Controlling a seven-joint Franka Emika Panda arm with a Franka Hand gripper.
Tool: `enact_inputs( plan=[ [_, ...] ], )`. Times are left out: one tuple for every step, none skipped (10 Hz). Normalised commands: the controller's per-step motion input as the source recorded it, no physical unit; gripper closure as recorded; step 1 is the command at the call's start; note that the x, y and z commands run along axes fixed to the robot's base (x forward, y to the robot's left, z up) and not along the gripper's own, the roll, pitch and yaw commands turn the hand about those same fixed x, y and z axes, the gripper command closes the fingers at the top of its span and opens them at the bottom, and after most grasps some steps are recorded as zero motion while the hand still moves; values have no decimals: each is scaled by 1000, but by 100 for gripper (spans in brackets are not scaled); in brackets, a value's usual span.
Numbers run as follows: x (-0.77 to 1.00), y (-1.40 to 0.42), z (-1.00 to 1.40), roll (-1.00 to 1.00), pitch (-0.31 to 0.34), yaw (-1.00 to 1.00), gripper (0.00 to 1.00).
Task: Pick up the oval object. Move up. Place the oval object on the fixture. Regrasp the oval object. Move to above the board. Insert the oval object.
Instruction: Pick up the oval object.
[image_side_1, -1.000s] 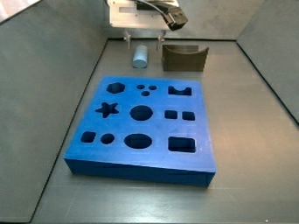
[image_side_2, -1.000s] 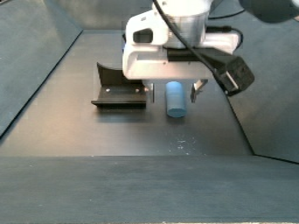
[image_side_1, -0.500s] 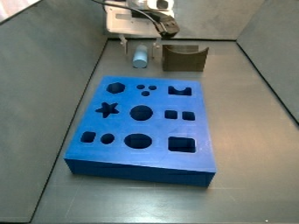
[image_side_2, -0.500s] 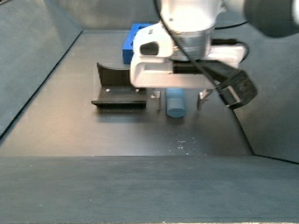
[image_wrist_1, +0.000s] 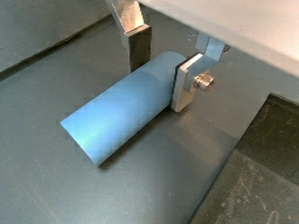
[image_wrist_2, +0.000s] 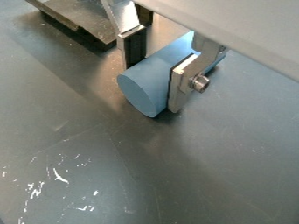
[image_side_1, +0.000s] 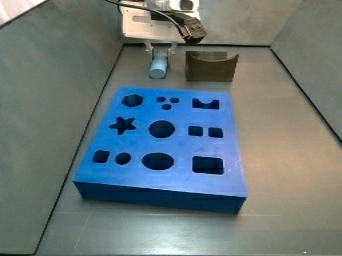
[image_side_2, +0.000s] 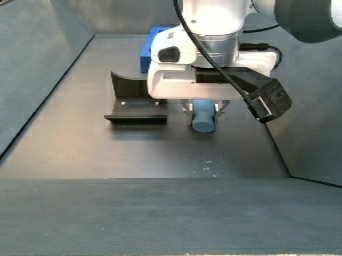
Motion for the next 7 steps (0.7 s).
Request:
enact_inputs(
  plan=[
    [0,0,0,0,0,0,100],
    [0,0,0,0,0,0,100],
    [0,0,0,0,0,0,100],
    [0,0,0,0,0,0,100],
    [0,0,0,0,0,0,100],
    [0,0,0,0,0,0,100],
    [0,0,0,0,0,0,100]
  ],
)
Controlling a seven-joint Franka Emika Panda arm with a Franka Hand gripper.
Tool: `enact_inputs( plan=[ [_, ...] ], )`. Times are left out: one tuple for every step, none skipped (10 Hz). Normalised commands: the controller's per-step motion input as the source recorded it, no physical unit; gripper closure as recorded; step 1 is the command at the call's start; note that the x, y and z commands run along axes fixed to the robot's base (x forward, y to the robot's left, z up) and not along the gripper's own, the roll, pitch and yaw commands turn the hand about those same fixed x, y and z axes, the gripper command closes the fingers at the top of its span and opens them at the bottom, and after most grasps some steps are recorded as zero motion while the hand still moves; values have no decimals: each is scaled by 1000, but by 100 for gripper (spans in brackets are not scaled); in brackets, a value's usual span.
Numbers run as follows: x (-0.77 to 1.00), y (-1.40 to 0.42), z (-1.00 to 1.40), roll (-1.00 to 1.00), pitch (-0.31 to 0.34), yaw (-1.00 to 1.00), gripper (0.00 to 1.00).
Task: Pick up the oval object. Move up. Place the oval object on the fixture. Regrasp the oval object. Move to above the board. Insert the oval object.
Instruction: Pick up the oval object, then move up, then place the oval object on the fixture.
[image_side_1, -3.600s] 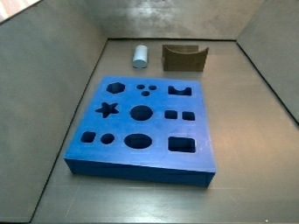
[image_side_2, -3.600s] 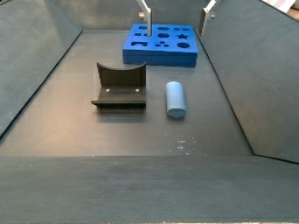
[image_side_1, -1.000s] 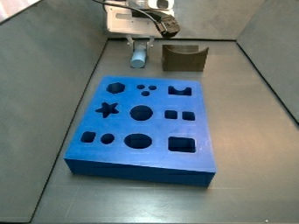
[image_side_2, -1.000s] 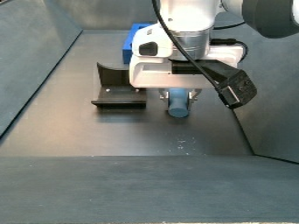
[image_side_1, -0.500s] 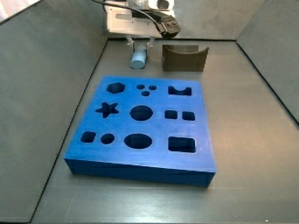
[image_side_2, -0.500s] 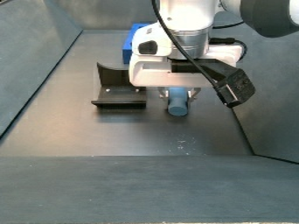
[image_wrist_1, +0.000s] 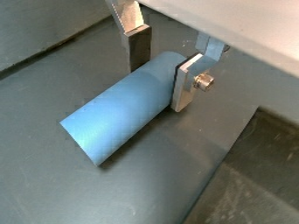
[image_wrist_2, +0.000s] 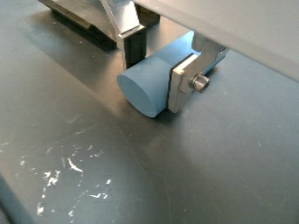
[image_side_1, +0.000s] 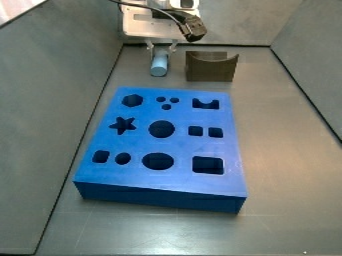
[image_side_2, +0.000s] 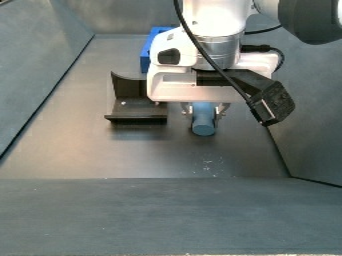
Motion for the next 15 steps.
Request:
enact_inputs(
  plan=[
    [0,0,0,0,0,0,100],
    [0,0,0,0,0,0,100],
    [0,0,833,0,0,0,100],
    [-55,47,801,-5,30,-7,100],
    [-73,36,709,-12,51,-9,100],
    [-38,24,538,-16,56,-12,100],
    [-27,17,381,-17,54,-11,100],
    [0,0,1000,0,0,0,100],
    [3,-4,1000,3,-14,1,100],
    [-5,-6,1000,0,-4,1,100],
    [-12,-8,1000,-2,6,2,100],
    [-17,-8,1000,-4,13,4,100],
    [-20,-9,1000,-6,19,4,100],
    [-14,-8,840,-8,25,5,100],
    [-9,-5,664,-11,34,6,100]
  ],
)
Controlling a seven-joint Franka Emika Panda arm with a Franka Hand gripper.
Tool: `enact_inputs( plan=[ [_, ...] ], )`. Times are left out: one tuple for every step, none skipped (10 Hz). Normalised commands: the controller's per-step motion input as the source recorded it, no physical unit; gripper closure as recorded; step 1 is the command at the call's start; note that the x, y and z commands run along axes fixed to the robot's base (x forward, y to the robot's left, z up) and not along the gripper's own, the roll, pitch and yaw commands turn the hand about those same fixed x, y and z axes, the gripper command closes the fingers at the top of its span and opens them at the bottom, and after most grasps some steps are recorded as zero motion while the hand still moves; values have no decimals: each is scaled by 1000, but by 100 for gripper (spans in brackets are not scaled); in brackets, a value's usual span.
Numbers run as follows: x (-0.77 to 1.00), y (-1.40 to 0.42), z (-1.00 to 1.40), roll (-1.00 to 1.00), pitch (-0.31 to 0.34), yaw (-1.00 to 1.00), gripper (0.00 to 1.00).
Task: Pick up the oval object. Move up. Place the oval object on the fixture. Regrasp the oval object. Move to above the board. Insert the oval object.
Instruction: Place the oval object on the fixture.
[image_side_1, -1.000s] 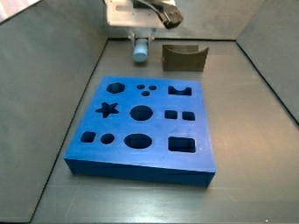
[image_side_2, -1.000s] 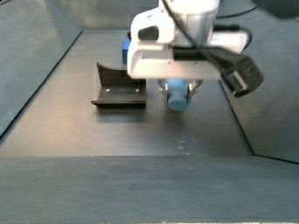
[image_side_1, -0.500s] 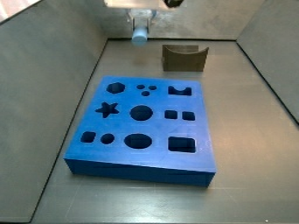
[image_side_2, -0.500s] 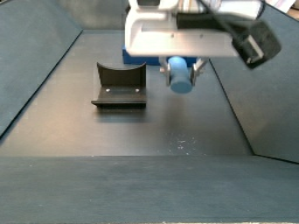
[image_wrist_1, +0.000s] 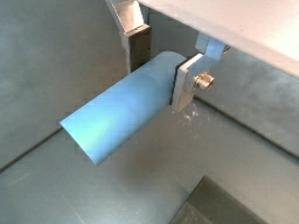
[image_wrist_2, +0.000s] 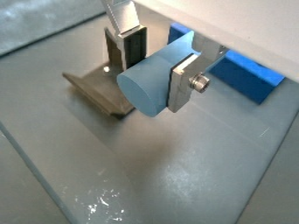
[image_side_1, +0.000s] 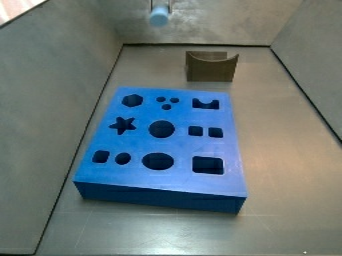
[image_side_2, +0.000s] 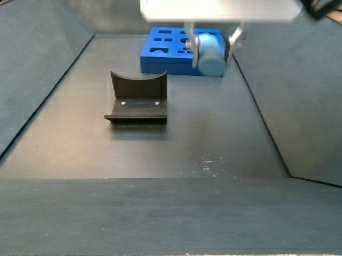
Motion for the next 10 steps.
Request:
enact_inputs(
  plan=[
    [-2,-3,486,-14,45,7,100],
    [8,-1,249,-18,59,7,100],
    [1000,-99,-145,149,250,346,100],
    [1000,-95,-189,148,255,334,100],
    [1000,-71,-155,154,232,257,100],
    [1000,-57,-102,152,204,157,100],
    [1000,-51,-82,137,195,108,100],
    [1000,-36,-71,125,181,78,100],
    [1000,-26,-49,115,177,54,100],
    [1000,-23,-31,115,178,45,100]
  ],
)
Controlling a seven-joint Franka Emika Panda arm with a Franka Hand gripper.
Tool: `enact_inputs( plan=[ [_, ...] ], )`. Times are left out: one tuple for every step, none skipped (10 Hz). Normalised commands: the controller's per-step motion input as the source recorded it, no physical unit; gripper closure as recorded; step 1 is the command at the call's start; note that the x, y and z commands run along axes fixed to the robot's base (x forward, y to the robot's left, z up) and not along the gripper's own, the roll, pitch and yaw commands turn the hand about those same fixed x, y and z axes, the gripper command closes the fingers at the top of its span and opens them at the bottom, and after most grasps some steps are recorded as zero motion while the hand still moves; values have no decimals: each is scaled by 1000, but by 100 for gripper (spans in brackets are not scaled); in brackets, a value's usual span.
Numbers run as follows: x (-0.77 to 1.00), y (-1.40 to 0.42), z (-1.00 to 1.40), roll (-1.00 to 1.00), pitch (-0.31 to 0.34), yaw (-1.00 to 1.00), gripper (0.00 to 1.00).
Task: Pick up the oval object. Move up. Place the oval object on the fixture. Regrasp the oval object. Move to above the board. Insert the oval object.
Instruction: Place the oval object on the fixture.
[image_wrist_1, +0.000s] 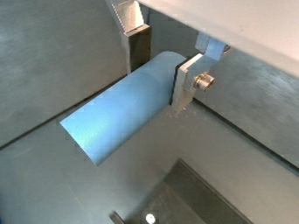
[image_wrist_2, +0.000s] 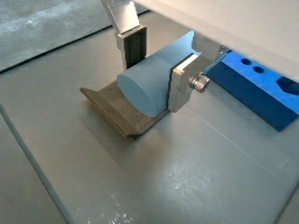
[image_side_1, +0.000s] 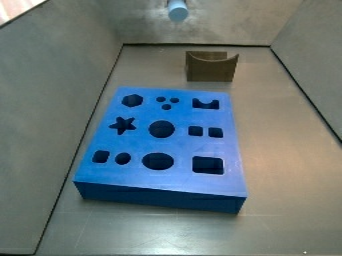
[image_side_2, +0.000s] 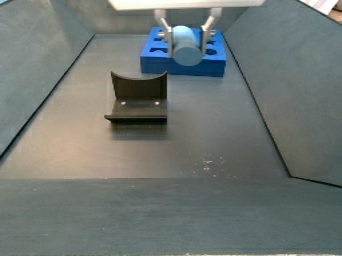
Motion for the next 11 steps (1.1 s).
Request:
enact_inputs(
  plan=[
    [912,-18,-23,117,180,40,100],
    [798,-11,-10,120,179,37,100],
    [711,-8,-7,121,181,38,100],
    [630,-7,-1,121,187,38,100],
    [528,-3,3,120,197,36,100],
    [461,-2,1,119,200,36,100],
    [378,-5,-5,121,191,37,100],
    [793,-350,308,-1000,-15,-1,100],
    [722,-329,298,-1000,-11,-2,100],
    [580,-113,157,-1000,4,-20,100],
    [492,-49,60,-1000,22,-24,100]
  ],
)
